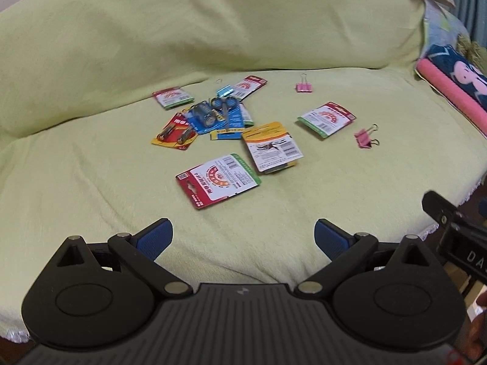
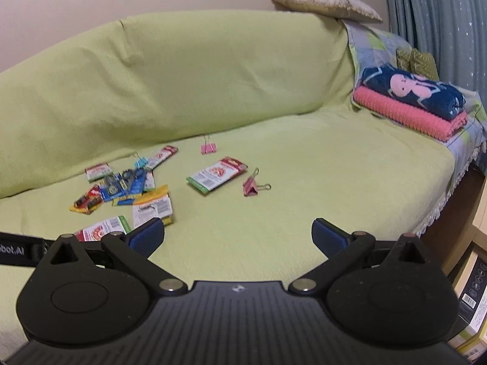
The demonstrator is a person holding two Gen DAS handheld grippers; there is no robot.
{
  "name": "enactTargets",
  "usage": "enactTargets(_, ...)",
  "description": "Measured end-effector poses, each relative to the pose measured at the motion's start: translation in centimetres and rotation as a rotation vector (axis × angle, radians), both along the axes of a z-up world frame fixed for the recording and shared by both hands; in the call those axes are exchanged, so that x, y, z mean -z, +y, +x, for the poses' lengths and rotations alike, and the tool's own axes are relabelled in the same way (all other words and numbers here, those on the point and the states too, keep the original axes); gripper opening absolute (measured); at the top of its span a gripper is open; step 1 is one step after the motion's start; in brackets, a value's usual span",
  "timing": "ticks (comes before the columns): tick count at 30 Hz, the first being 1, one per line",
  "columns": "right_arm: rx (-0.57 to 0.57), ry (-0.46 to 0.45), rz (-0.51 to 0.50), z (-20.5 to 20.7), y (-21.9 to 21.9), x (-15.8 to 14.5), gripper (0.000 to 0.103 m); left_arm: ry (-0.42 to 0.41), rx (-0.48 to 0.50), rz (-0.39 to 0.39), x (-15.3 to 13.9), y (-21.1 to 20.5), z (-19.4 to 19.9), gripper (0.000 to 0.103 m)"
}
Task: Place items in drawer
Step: 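Move the right gripper toward the pink binder clip on the sofa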
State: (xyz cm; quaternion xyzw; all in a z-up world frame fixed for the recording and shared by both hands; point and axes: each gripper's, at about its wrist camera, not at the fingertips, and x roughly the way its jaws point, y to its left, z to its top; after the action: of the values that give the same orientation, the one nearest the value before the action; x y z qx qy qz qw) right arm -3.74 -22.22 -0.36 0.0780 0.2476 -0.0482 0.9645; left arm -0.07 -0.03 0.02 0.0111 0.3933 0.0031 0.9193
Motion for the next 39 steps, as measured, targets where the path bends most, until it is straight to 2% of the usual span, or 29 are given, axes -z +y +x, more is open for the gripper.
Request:
enactTargets(3,0.008,0.079,0.037,1.4,-0.7,0.6,0.102,-0.023,0.02,0.011,-0.2,-0.3,-0.4,0.1)
enactTargets(5,0.019,0.06,0.023,1.3,-0.5,0.9,0.102,-0.04,0.04,0.004,-0.2,0.0,-1.2,0.1)
enactTargets(7,0.039,0.062,0.0,1.4,-0.2,0.6,0.102,0.003,0.025,-0.008,0.1,0.2,0.0,0.1)
enactTargets(9,0.054,0.065,-0.006,1.3,-0.2,0.9,0.102,0.011,0.026,-0.022,0.5,0.7,0.3,0.1)
enactTargets(12,0.062,0.078,0.022,1.5,-0.7,0.9,0.102,0.009,0.03,0.026,-0.2,-1.1,0.6,0.1)
enactTargets(18,0.089,0.142,0.076,1.4,-2.7,2.1,0.102,0.02,0.066,0.037,-0.4,-3.1,1.2,0.1)
enactTargets(21,0.086,0.151,0.071,1.5,-3.2,2.6,0.102,0.03,0.079,0.044,0.2,-3.9,1.5,0.1)
enactTargets(23,0.109,0.148,0.063,1.9,-3.3,2.6,0.102,0.045,0.081,0.05,0.6,-4.4,1.9,0.1)
enactTargets(30,0.071,0.137,0.109,3.7,-4.5,2.2,0.102,0.062,0.063,0.047,1.4,-4.8,3.3,0.1)
enactTargets(32,0.049,0.104,0.121,3.9,-4.5,2.1,0.102,0.067,0.057,0.05,1.3,-4.8,3.8,0.1)
enactTargets(39,0.066,0.047,0.082,5.1,-4.3,1.3,0.102,0.062,0.039,0.039,0.9,-4.6,5.4,0.1)
